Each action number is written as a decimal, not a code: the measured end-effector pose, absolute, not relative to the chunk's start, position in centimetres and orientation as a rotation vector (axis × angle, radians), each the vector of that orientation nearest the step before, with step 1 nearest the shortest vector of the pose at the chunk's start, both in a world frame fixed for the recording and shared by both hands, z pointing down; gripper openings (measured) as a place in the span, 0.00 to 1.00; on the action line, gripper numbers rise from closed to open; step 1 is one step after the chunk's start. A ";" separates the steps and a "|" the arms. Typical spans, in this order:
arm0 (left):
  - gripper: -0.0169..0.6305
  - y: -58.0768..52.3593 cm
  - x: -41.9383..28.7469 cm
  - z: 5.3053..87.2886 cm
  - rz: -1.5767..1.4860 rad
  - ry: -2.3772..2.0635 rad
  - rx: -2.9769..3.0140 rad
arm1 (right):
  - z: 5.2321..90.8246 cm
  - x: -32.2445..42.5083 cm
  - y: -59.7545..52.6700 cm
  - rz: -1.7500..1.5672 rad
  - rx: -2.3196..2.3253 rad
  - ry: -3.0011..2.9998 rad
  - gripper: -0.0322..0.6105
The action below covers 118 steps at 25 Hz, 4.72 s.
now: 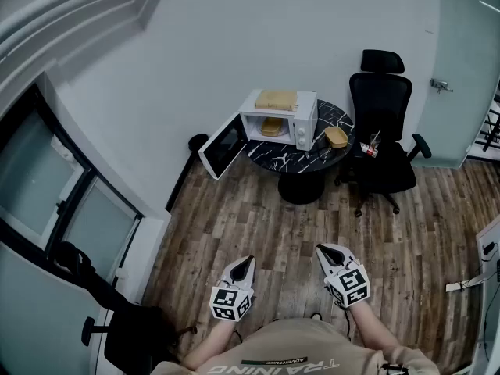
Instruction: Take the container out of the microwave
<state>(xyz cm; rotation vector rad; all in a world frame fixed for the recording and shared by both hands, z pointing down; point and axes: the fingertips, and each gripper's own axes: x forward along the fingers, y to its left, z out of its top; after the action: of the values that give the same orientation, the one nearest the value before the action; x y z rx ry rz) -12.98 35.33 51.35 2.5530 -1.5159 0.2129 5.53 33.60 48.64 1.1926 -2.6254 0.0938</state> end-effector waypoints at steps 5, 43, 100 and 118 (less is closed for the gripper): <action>0.04 34.0 -14.0 50.4 0.277 -1.508 2.651 | 47.7 2.7 31.8 0.048 1.219 -2.664 0.06; 0.04 12.5 -10.0 56.2 0.253 -1.415 2.417 | 56.6 5.6 8.3 0.320 1.093 -2.706 0.06; 0.04 -28.0 -15.6 55.8 0.579 -1.377 2.626 | 57.3 -3.5 -26.2 0.323 1.046 -2.773 0.06; 0.04 -37.8 -13.2 59.9 0.867 -1.126 2.874 | 57.2 -4.0 -29.9 0.418 1.312 -2.539 0.06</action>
<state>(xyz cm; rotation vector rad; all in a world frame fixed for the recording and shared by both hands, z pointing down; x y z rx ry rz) -13.21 -37.79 59.87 2.8743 -1.1263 0.8674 -3.95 -29.94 57.19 1.3121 -2.5394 0.4183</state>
